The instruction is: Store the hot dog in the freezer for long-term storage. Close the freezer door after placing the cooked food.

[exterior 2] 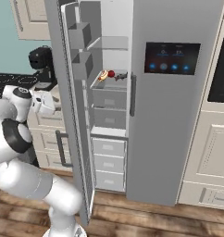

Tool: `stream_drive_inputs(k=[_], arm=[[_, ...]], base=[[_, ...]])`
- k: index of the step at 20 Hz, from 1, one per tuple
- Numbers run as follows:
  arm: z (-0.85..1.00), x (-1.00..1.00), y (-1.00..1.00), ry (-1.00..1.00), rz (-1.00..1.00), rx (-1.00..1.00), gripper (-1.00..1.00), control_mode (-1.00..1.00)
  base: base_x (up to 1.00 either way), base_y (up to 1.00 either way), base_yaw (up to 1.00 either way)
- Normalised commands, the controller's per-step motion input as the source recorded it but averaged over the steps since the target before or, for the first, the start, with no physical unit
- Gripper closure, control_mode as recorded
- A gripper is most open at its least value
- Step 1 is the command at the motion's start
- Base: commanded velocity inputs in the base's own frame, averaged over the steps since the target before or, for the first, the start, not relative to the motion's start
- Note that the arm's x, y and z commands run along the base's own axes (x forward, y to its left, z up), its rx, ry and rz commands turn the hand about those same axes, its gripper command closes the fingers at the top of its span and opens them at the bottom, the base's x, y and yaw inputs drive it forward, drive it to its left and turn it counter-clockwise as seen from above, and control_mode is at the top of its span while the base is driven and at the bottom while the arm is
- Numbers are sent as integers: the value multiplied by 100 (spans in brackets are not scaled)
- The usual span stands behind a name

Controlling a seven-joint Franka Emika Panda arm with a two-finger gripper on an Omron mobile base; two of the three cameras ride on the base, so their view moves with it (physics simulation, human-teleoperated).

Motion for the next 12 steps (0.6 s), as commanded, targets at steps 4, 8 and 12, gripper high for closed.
stream_drive_inputs(k=[4, 8, 12], arm=[[0, 35, -2, 0, 0, 0, -100, -100], [0, 35, -28, 5, 0, 0, -100, -100], [0, 20, -43, 3, 0, 0, -100, -100]], base=[[0, 0, 0], [0, 0, 0], [0, 0, 0]])
